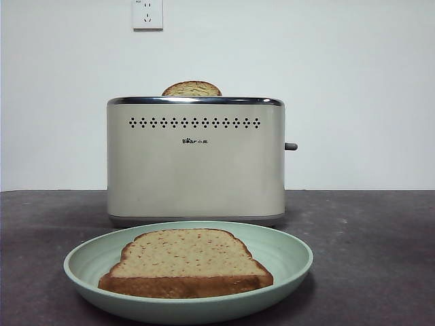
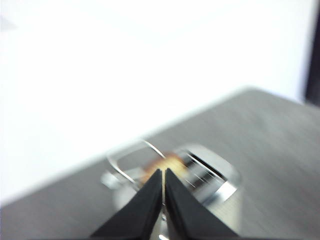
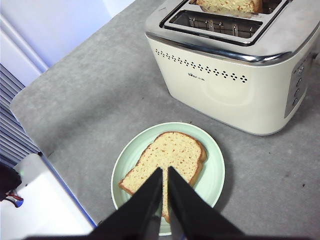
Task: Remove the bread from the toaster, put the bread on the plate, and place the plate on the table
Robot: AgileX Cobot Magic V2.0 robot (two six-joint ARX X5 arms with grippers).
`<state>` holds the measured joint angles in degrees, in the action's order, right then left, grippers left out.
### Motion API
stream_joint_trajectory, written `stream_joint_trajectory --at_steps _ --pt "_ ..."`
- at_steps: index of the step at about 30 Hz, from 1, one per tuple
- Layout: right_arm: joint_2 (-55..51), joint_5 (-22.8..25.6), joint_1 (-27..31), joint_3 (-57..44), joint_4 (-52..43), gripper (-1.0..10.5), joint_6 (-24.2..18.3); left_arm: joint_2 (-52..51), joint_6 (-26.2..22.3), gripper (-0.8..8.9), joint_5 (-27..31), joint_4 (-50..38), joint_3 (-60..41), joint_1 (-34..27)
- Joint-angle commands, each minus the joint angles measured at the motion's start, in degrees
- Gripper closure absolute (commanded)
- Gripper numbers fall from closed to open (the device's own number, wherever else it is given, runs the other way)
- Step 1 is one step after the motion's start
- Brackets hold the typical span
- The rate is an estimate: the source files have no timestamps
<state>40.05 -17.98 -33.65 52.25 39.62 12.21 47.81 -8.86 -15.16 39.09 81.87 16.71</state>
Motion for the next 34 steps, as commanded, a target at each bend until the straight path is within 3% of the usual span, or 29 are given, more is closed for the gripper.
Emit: stream_joint_trajectory --at_steps 1,7,12,22,34 --pt "0.3 0.0 -0.3 0.4 -0.6 9.4 -0.7 -5.3 0.6 8.06 0.4 -9.4 -8.3 -4.3" --pt "0.2 0.0 -0.3 0.4 -0.6 9.4 -0.7 -18.3 0.8 8.06 6.4 -26.4 -29.9 -11.5" --pt "0.2 0.0 -0.3 0.4 -0.6 9.4 -0.7 -26.9 2.3 8.06 6.8 -32.7 -45.1 -13.4" --pt "0.2 0.0 -0.3 0.4 -0.6 9.4 -0.7 -39.3 8.5 8.06 7.8 -34.8 -65.9 -14.5" --pt "0.2 0.0 -0.3 0.4 -0.6 9.4 -0.7 -46.3 10.0 8.06 9.1 -34.0 -78.0 -14.5"
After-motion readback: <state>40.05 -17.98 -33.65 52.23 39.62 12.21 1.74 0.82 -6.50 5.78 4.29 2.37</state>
